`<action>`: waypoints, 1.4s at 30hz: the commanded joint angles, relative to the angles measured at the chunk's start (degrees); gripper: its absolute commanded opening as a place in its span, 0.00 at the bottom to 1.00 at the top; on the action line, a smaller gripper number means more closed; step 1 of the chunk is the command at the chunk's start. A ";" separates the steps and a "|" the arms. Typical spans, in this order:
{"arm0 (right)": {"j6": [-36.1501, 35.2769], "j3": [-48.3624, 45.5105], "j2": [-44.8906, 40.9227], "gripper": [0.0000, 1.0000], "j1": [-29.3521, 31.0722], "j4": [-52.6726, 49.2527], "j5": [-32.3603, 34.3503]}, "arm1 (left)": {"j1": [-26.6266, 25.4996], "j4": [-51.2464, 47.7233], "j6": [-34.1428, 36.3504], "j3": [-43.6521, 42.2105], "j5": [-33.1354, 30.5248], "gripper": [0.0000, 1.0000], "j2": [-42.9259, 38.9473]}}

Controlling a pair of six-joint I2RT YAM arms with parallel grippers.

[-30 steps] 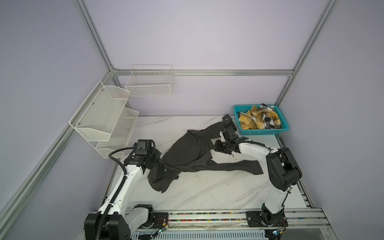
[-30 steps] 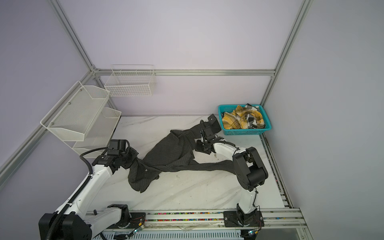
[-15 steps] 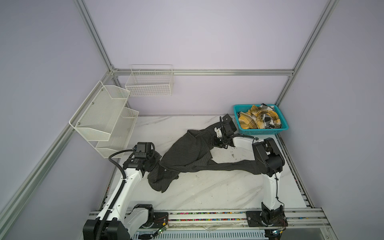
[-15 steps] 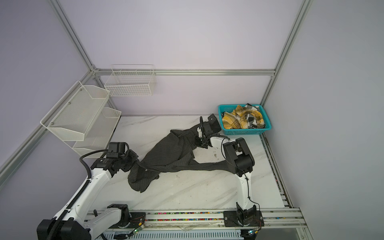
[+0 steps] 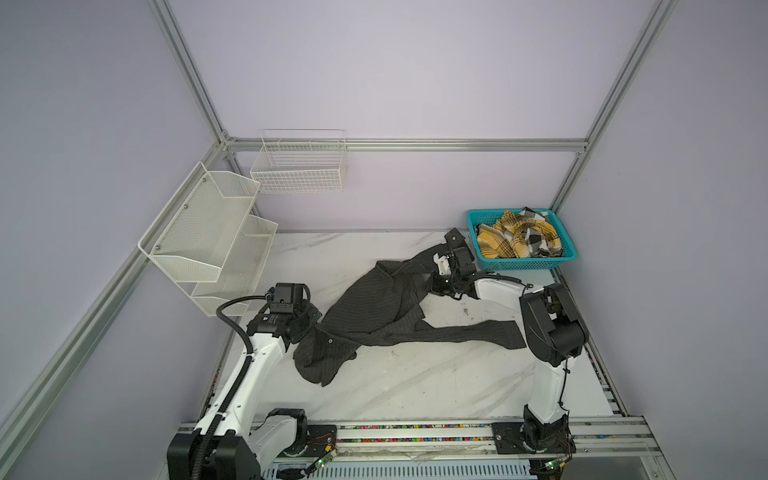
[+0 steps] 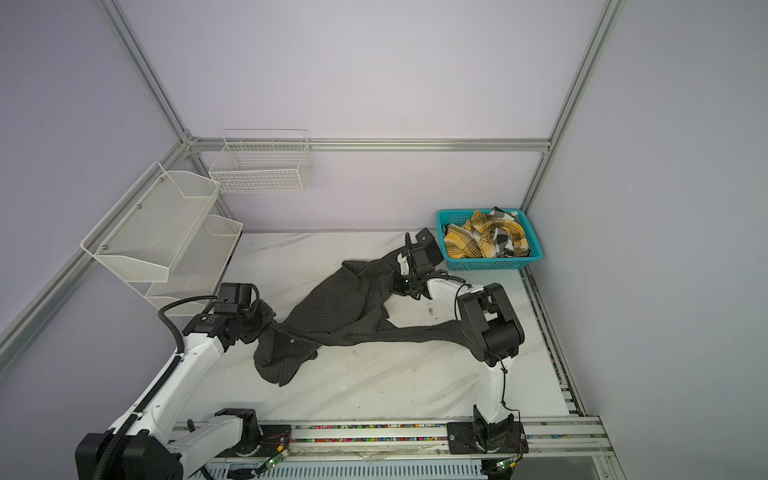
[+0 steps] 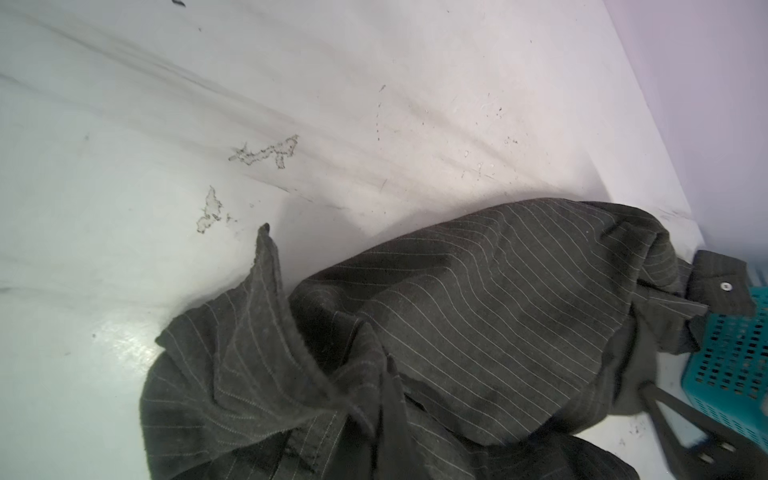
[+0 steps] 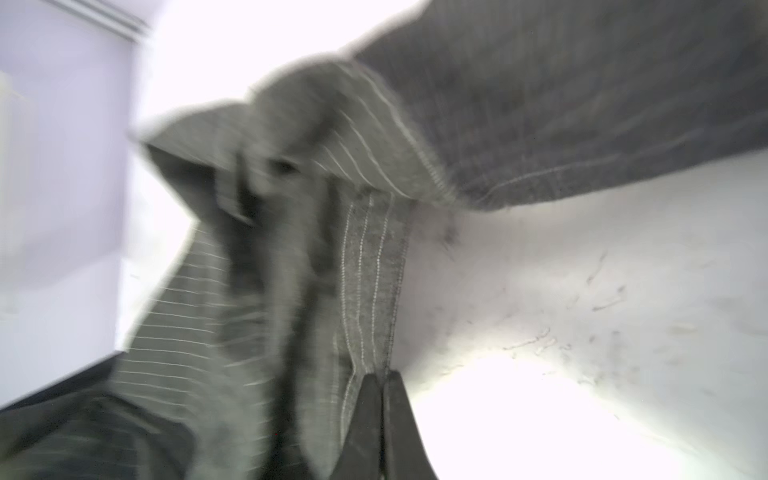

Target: Fold and stack the long sleeve shirts

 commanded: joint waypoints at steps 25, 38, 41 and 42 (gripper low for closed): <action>8.28 14.97 -24.25 0.00 -13.27 -2.75 -5.40 | 1.13 -0.31 6.80 21.40 -9.12 0.00 -3.00; 4.86 7.46 -12.53 0.00 -13.62 -13.04 0.31 | 1.12 5.51 -0.08 3.53 3.38 0.00 -0.53; 4.96 4.56 -12.24 0.00 -13.78 -13.37 2.73 | 1.04 7.12 -1.79 -1.04 5.58 0.00 -1.64; 5.09 4.04 -11.96 0.00 -13.82 -13.66 3.79 | 1.08 7.93 -2.54 -2.51 6.58 0.00 -1.85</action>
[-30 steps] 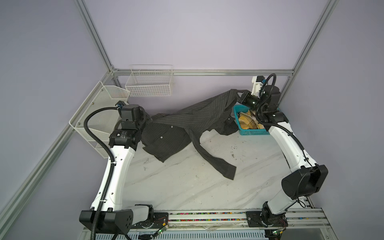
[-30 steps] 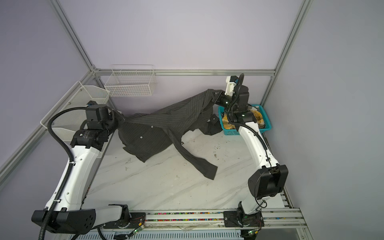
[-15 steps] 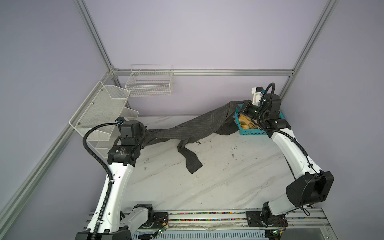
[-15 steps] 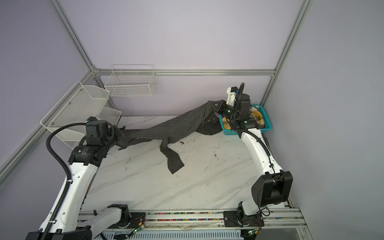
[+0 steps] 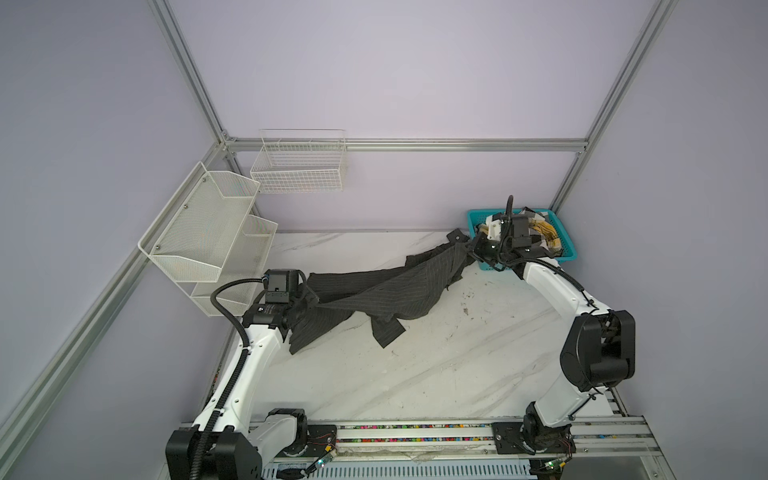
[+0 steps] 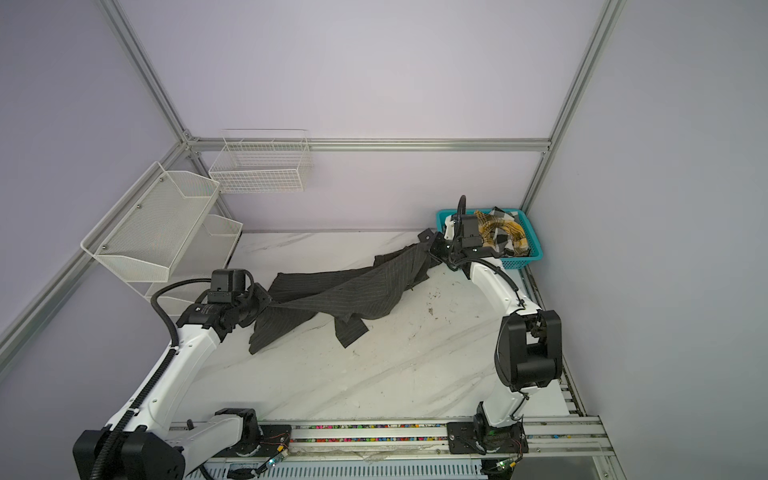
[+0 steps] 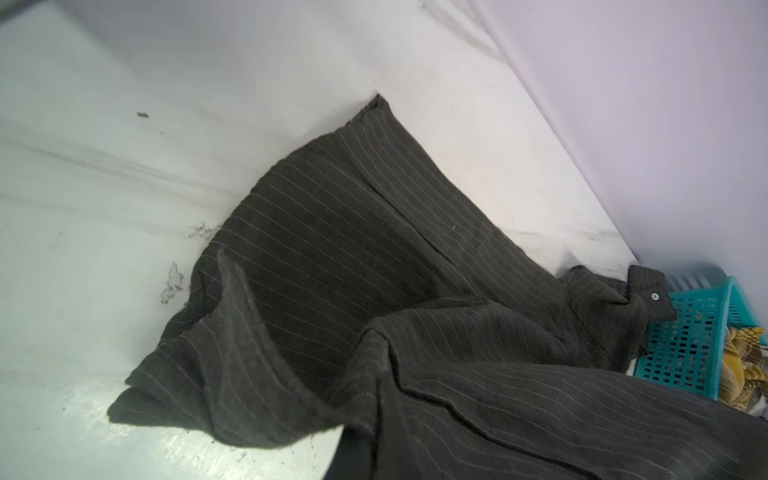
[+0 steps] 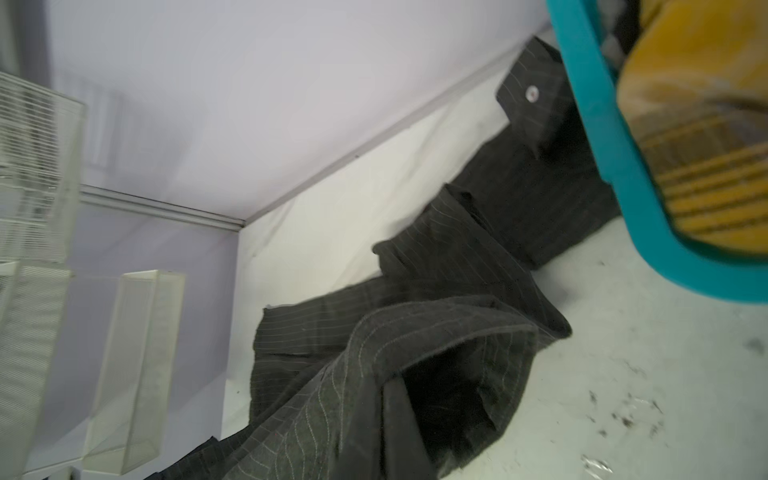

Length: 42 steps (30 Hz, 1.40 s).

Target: Fold and stack the long sleeve shirts

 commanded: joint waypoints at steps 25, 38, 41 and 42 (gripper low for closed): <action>6.82 5.55 11.09 0.11 -0.47 26.90 -11.59 | 3.89 21.55 -6.49 -0.16 3.51 0.00 3.26; -4.88 -17.38 -8.27 0.84 26.94 2.27 23.84 | -3.23 31.58 -12.82 -20.05 5.23 0.14 4.31; -3.41 -21.04 -8.14 0.84 35.57 4.52 21.15 | -3.23 31.57 -11.71 -19.06 7.84 0.51 5.74; -3.47 -20.76 -6.40 0.83 38.09 3.82 21.81 | -3.16 31.02 -11.66 -18.88 7.32 0.58 5.44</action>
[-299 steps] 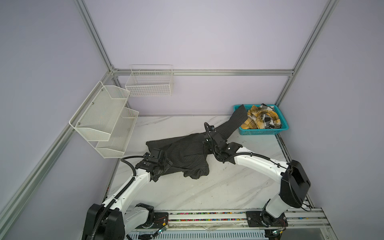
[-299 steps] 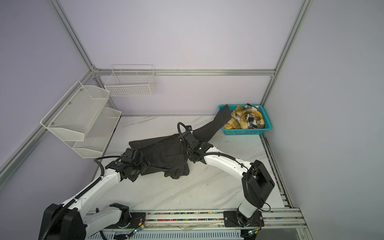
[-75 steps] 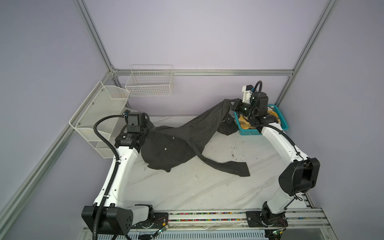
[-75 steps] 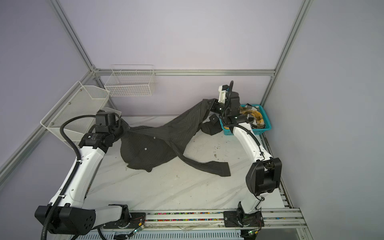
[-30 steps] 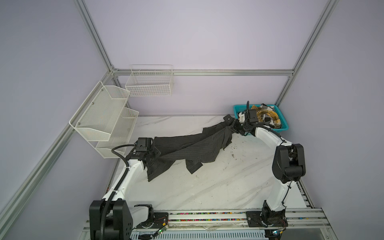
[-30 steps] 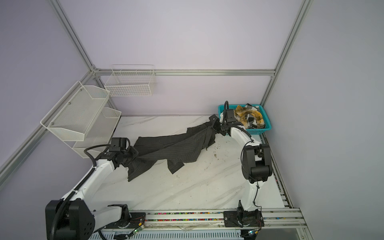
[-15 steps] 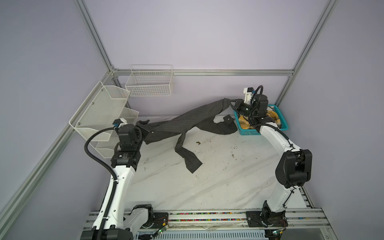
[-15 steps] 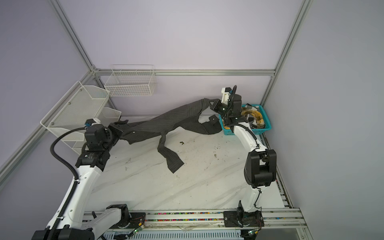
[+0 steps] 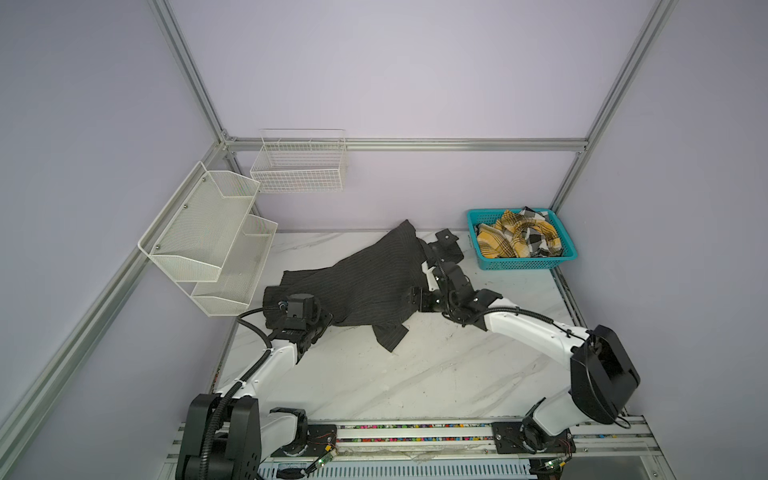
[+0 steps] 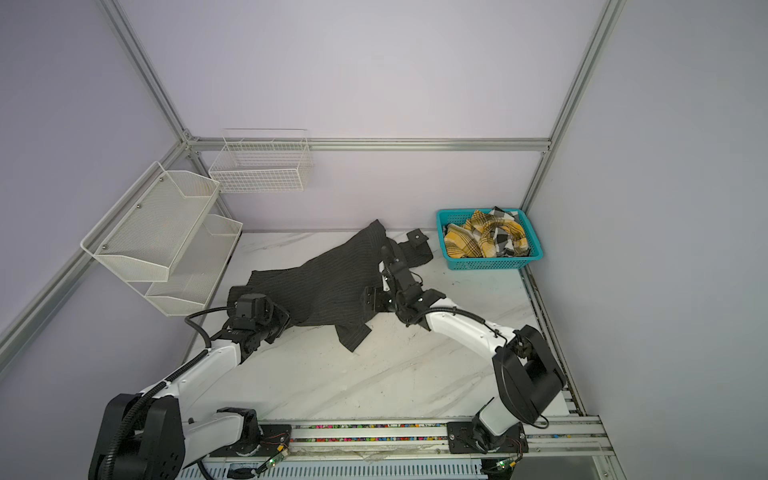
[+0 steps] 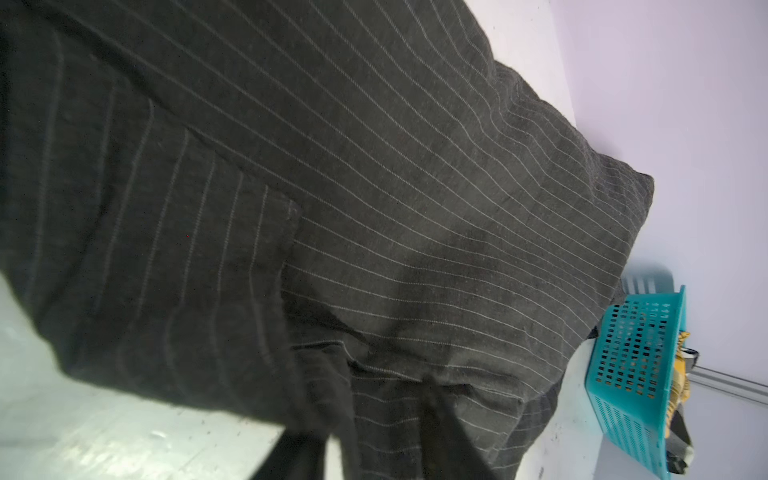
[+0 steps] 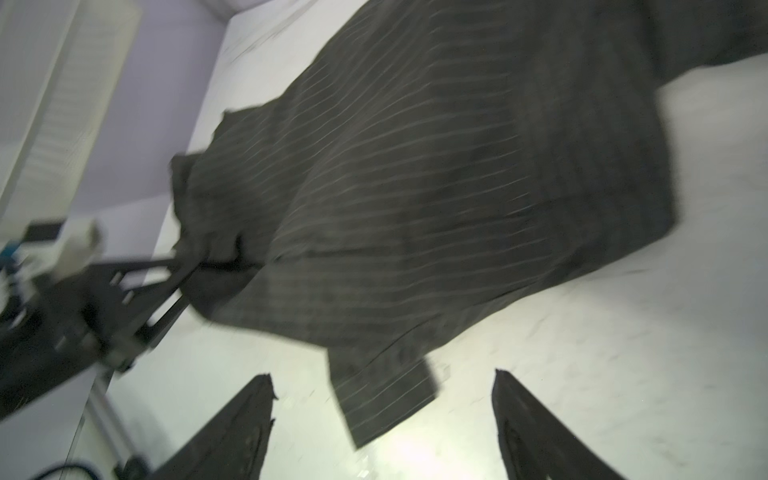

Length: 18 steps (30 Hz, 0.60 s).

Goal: Fold and stack the long sleeve shirts
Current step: 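Lower the shirt flat onto the table and release it with the right gripper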

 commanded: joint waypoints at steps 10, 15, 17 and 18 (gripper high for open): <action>-0.53 3.79 17.37 0.71 13.15 -5.01 10.24 | 2.78 -22.81 4.39 12.65 -10.23 0.72 -13.11; 2.84 8.32 22.75 0.75 13.25 -8.36 17.47 | 5.35 -25.25 7.57 15.01 -11.41 0.72 -10.18; 5.65 9.25 24.89 0.68 13.28 -9.36 18.04 | 6.69 -22.47 8.24 16.58 -8.14 0.69 -5.99; 6.51 9.47 25.79 0.59 13.29 -9.77 18.55 | 6.87 -21.48 8.14 17.50 -7.04 0.67 -4.31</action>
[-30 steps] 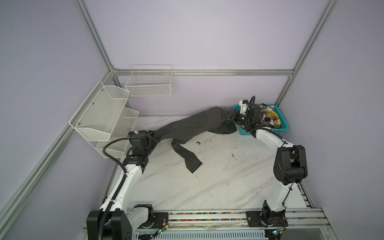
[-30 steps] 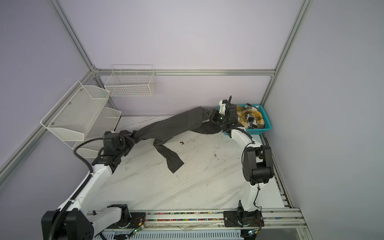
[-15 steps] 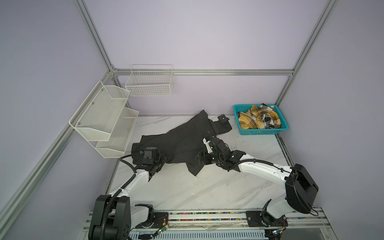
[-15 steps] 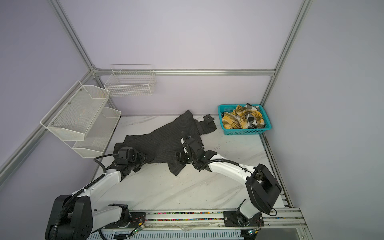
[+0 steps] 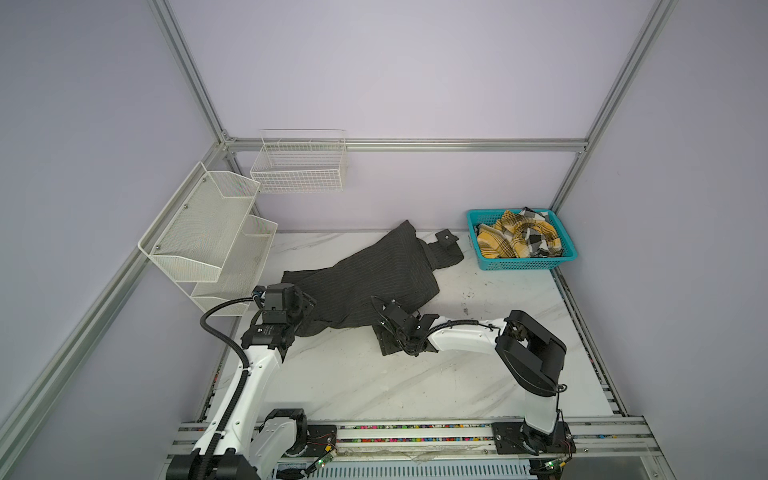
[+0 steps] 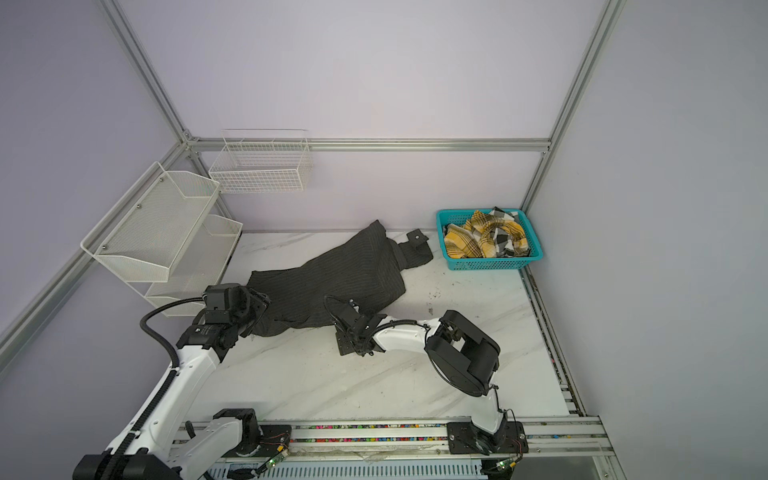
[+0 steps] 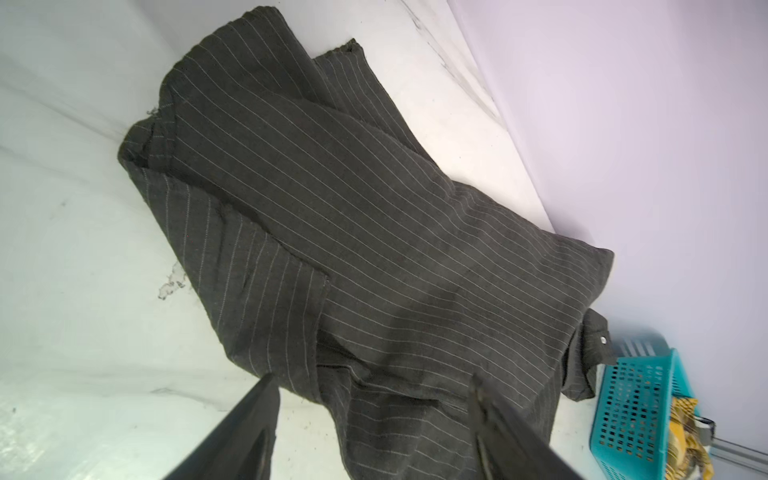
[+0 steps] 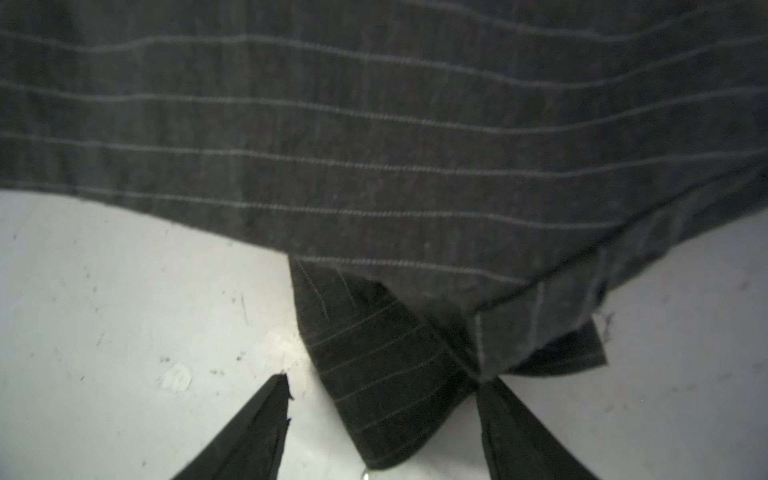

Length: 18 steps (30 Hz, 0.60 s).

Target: Fold and stack the long sleeve shirts

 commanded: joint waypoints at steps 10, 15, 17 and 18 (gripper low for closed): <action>28.13 -18.49 -19.29 0.00 -4.92 -23.36 18.94 | 1.40 4.16 0.66 10.36 6.05 0.55 14.45; 37.37 -27.28 -51.58 0.00 -11.07 -36.29 20.83 | 1.25 4.76 1.08 9.75 7.59 0.55 16.40; 44.16 -26.20 -56.15 0.00 -11.49 -42.18 20.70 | 1.18 5.11 1.44 9.06 7.82 0.58 16.84; 44.67 -25.39 -56.07 0.00 -11.77 -44.27 20.97 | 1.18 5.19 1.57 8.75 7.66 0.59 16.93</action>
